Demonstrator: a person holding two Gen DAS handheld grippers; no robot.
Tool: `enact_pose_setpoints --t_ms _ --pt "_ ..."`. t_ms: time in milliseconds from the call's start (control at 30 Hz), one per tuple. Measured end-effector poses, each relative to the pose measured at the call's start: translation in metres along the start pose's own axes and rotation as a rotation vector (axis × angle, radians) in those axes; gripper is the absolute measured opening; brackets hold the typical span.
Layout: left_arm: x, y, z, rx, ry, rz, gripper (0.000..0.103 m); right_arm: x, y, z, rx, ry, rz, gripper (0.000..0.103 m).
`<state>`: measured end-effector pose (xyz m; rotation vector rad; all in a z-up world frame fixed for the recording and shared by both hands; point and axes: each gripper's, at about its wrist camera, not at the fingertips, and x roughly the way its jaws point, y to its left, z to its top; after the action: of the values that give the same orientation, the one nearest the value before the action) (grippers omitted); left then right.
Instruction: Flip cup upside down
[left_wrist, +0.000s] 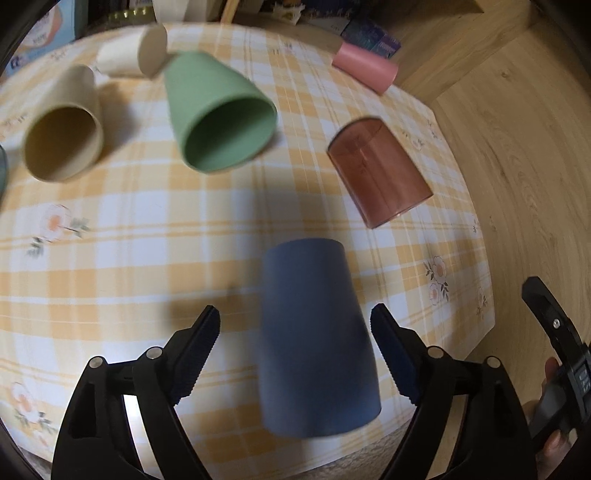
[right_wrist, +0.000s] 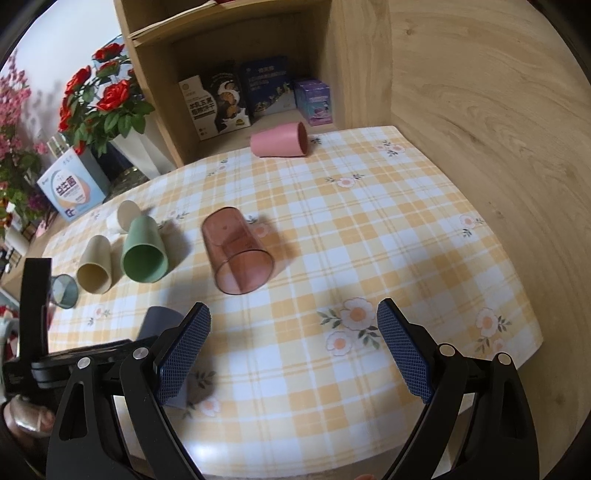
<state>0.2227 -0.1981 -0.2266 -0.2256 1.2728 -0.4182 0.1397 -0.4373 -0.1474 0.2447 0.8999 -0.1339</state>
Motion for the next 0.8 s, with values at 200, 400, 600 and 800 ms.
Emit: enact_pose_setpoints --t_ms 200,400,600,800 --pt "-0.048 0.018 -0.006 0.053 -0.148 0.091 0.085 0.001 0.022 0.001 -0.031 0.024 0.031 0.089" --pt "-0.082 0.042 -0.016 0.097 -0.238 0.200 0.087 0.006 0.043 0.003 -0.058 0.046 0.038 0.089" --pt "-0.110 0.072 -0.029 0.108 -0.317 0.282 0.088 0.015 0.069 0.003 -0.126 0.088 0.040 0.089" --pt "-0.134 0.108 -0.046 0.054 -0.402 0.313 0.089 0.029 0.089 0.006 -0.154 0.171 0.068 0.089"
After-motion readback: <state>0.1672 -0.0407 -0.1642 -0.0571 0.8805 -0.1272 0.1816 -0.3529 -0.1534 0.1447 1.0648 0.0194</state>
